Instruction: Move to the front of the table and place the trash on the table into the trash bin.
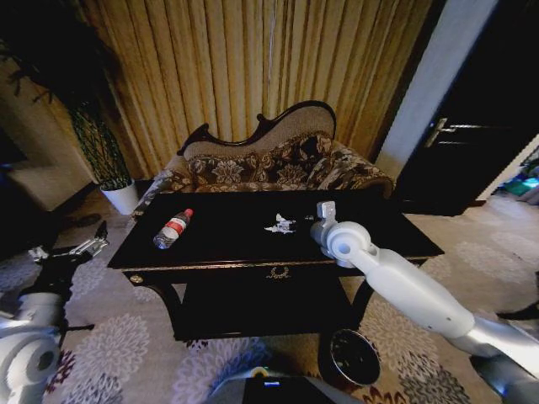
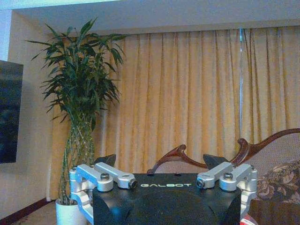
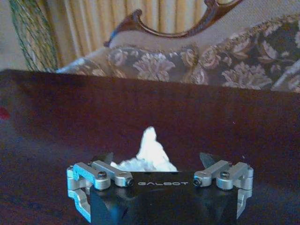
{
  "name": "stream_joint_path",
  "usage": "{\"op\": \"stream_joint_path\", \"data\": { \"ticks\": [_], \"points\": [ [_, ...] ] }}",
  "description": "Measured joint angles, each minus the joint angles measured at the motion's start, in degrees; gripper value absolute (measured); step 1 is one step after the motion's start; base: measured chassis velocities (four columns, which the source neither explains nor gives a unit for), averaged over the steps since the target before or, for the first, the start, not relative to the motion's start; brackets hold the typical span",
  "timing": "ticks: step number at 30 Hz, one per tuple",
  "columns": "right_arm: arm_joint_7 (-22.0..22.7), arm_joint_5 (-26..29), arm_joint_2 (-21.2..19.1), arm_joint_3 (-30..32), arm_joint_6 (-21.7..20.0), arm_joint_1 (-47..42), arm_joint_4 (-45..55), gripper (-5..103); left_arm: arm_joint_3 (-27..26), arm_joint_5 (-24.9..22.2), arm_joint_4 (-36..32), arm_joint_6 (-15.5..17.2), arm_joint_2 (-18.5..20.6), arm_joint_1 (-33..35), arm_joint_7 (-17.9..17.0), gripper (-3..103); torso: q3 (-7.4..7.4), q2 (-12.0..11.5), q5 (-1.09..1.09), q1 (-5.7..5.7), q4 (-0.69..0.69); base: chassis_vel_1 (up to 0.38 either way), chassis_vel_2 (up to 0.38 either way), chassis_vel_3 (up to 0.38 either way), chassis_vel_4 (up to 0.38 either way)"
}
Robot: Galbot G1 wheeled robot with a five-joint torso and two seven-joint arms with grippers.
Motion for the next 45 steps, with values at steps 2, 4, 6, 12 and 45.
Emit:
{"op": "stream_joint_path", "data": {
  "ticks": [2,4,6,12,45],
  "points": [
    [0.8,0.0,0.2,0.0,-0.6,0.0,0.0,100,0.0,0.0,0.0,0.0,0.0,0.0,0.0,100,0.00,0.0,0.00,0.00,0.00,0.000,0.000,0.000,0.000],
    [1.9,0.1,0.6,-0.1,-1.2,-0.1,-0.1,100,0.0,0.0,0.0,0.0,0.1,0.0,0.0,100,0.00,0.0,0.00,0.00,0.00,0.000,0.000,0.000,0.000],
    [2.3,0.1,0.7,-0.1,-1.2,0.0,-0.1,100,0.0,0.0,0.0,0.0,0.1,-0.1,0.0,100,0.00,0.0,0.00,0.00,0.00,0.000,0.000,0.000,0.000],
    [2.9,0.1,1.5,-0.3,-1.2,0.1,-1.1,100,0.1,0.1,-0.1,0.0,-0.2,0.1,0.2,100,0.00,0.0,0.00,0.00,0.00,0.000,0.000,0.000,0.000],
    [2.3,-3.9,1.9,-0.7,-0.6,-0.9,-2.5,25,0.1,0.1,0.1,-0.2,0.2,-0.2,0.3,100,0.00,0.0,0.00,0.00,0.00,0.000,0.000,0.000,0.000]
  ]
}}
